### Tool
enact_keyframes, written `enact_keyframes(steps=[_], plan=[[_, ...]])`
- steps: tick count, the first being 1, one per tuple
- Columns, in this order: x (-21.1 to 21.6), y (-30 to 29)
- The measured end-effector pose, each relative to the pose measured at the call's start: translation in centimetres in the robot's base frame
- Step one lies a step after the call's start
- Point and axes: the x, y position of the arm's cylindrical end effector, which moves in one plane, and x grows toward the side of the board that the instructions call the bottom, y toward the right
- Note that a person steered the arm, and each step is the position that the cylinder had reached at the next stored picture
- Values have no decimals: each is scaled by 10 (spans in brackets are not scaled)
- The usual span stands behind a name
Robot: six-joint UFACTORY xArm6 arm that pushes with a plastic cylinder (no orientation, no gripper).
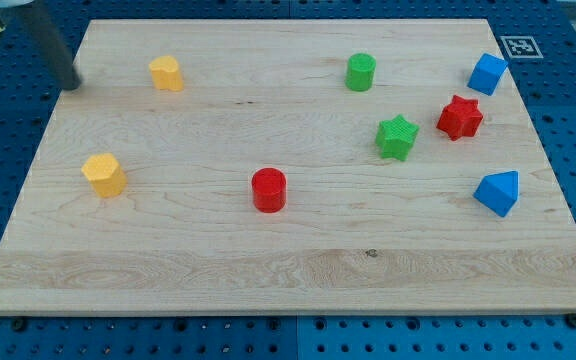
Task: Point your arm towards the yellow heart
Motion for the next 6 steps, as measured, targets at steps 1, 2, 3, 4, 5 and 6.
enact_keyframes(steps=[1,2,3,4,5,6], plan=[[-40,144],[-56,155],[1,77],[64,120],[37,252],[24,253]])
